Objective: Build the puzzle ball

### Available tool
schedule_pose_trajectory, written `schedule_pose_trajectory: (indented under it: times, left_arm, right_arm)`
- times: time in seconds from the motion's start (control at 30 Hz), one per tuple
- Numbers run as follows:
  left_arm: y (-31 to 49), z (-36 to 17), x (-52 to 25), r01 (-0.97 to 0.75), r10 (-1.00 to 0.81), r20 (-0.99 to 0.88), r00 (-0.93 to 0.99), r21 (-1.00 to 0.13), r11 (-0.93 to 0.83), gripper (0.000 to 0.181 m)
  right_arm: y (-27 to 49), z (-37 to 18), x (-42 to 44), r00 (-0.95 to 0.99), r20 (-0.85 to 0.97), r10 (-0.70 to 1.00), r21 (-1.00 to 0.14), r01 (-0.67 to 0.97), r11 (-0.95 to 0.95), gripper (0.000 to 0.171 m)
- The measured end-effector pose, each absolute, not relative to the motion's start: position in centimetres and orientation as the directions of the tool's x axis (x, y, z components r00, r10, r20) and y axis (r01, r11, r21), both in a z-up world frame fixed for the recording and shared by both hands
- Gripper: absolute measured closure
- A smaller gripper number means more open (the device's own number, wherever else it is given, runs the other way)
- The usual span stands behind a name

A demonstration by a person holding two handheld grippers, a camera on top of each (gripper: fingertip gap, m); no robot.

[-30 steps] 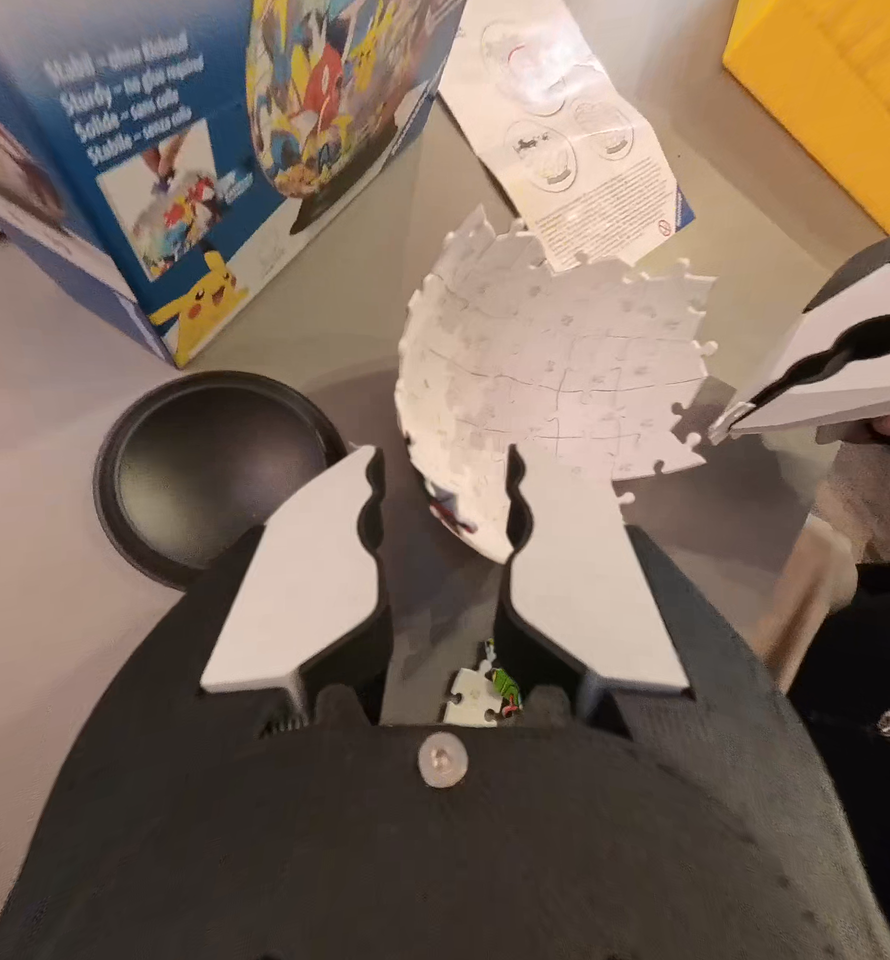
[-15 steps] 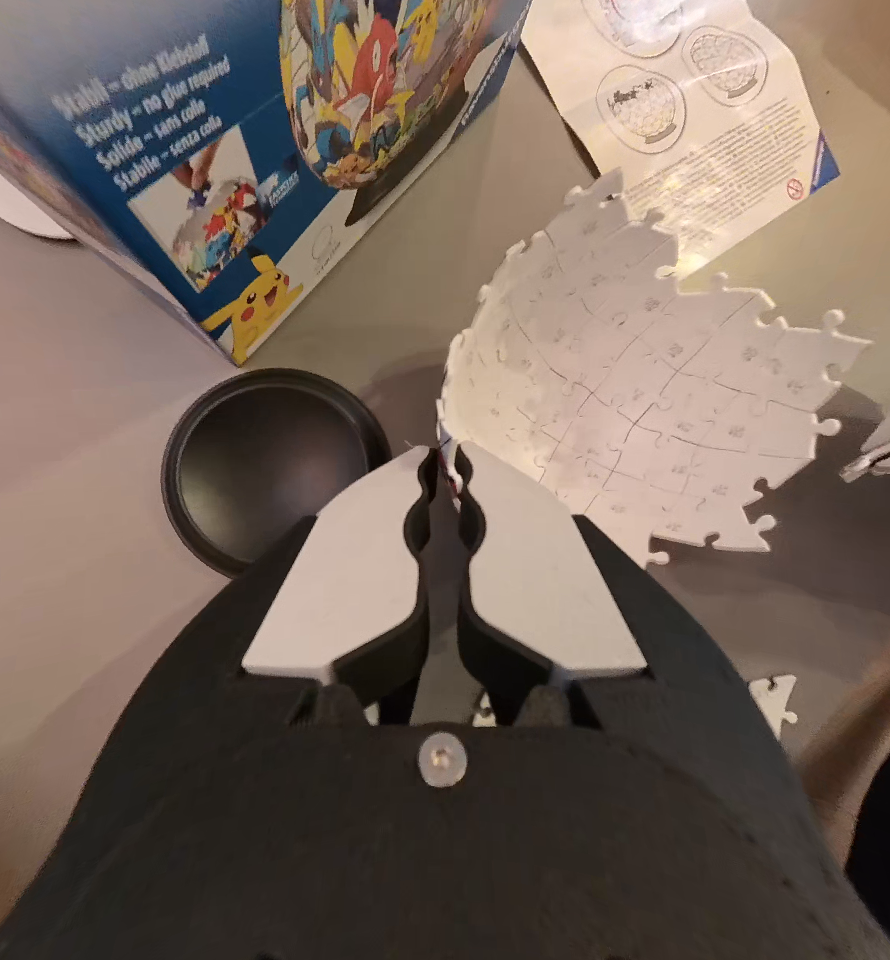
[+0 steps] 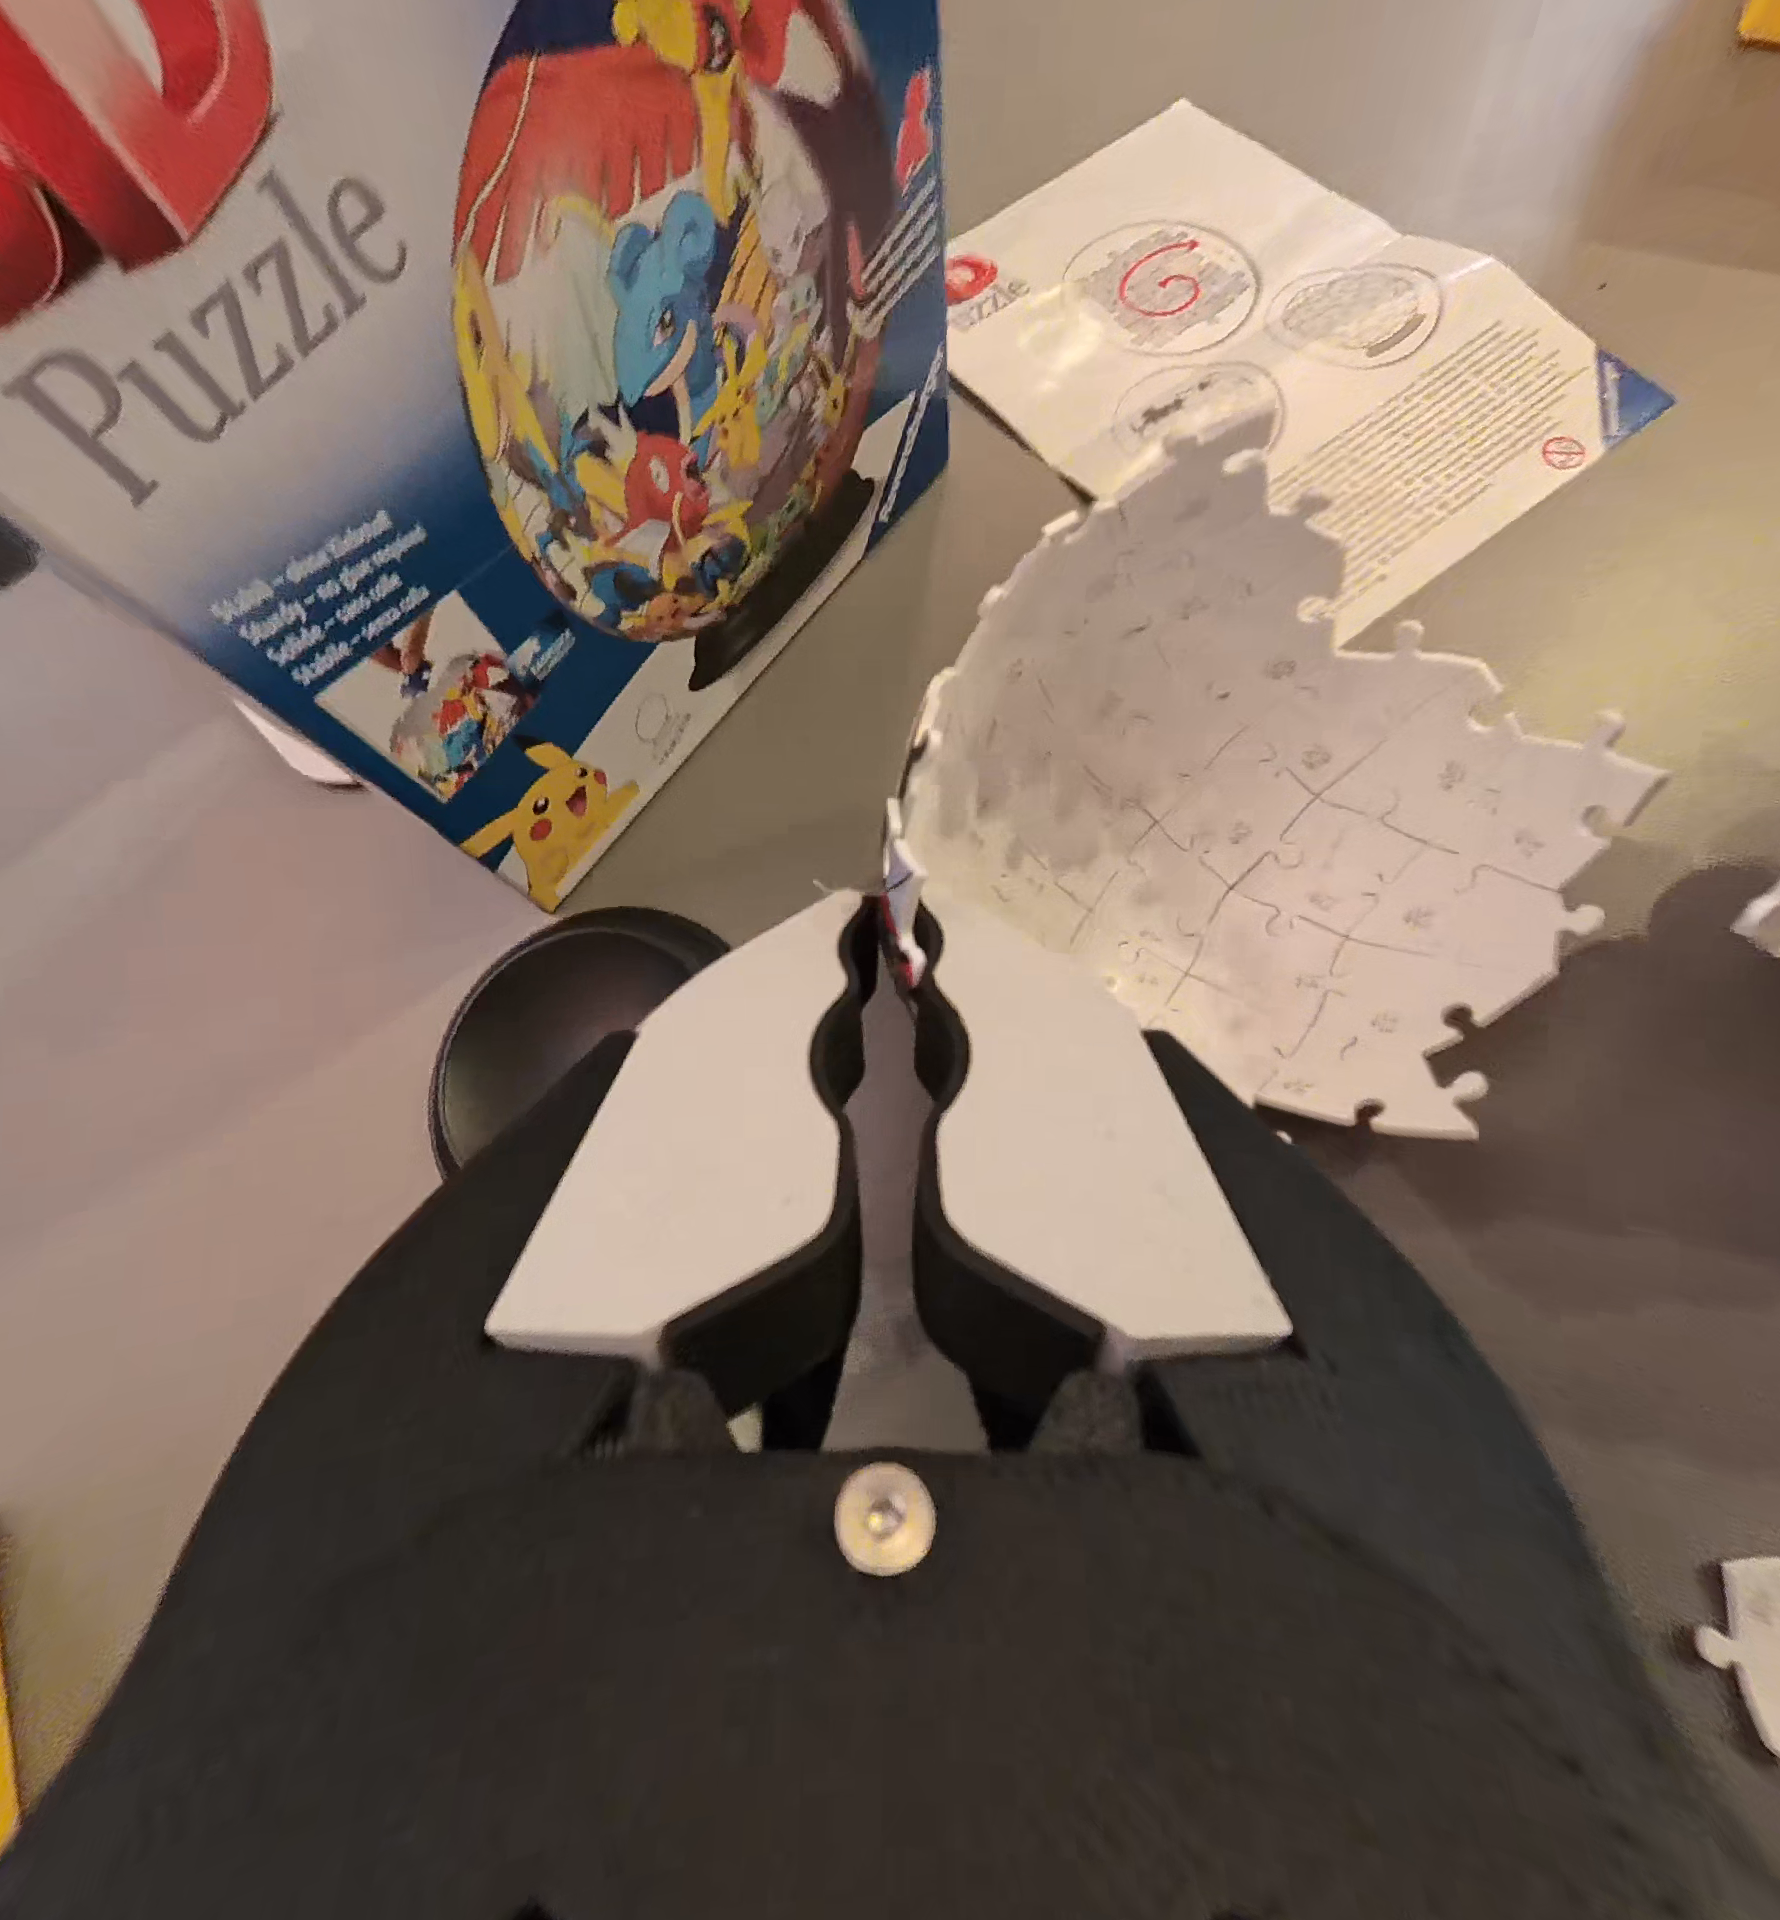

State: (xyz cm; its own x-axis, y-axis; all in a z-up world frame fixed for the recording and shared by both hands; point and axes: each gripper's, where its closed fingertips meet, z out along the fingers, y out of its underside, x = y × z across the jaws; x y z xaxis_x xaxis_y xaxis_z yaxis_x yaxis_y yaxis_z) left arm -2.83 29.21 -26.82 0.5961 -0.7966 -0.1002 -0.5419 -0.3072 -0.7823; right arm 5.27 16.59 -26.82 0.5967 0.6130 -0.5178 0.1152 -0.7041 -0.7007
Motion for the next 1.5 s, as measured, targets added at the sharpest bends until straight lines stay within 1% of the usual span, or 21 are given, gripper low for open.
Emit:
schedule_pose_trajectory:
  times: [0.23, 0.37, 0.6, 0.73, 1.1, 1.4, 1.5]
  left_arm:
    - [28.5, -26.2, -2.2, -0.533, -0.788, -0.174, 0.590, -0.817, -0.218, 0.177]
    - [28.3, -26.2, -1.9, -0.517, -0.778, -0.183, 0.602, -0.831, -0.205, 0.177]
    - [28.0, -26.3, -1.8, -0.467, -0.738, -0.167, 0.654, -0.856, -0.220, 0.177]
    - [27.4, -26.5, -1.4, -0.445, -0.725, -0.146, 0.673, -0.863, -0.239, 0.177]
    - [26.9, -26.7, -1.5, -0.417, -0.692, -0.133, 0.710, -0.871, -0.260, 0.176]
    - [25.9, -26.8, -1.9, -0.404, -0.671, -0.121, 0.731, -0.869, -0.284, 0.172]
    - [25.5, -26.8, -2.1, -0.402, -0.667, -0.115, 0.736, -0.867, -0.294, 0.168]
  right_arm:
    - [16.2, -26.6, 5.1, 0.591, -0.517, 0.618, -0.702, 0.120, -0.702, 0.171]
    - [16.1, -26.3, 4.7, 0.589, -0.519, 0.620, -0.705, 0.116, -0.700, 0.171]
    - [15.9, -26.3, 2.8, 0.581, -0.550, 0.601, -0.687, 0.096, -0.721, 0.171]
    - [15.6, -27.3, 1.3, 0.591, -0.542, 0.597, -0.667, 0.129, -0.733, 0.171]
    - [16.9, -29.8, 2.0, 0.649, -0.548, 0.527, -0.615, 0.114, -0.780, 0.171]
    - [17.0, -30.2, 2.7, 0.671, -0.507, 0.541, -0.625, 0.147, -0.767, 0.171]
    - [17.2, -29.9, 2.9, 0.676, -0.496, 0.545, -0.638, 0.143, -0.757, 0.171]
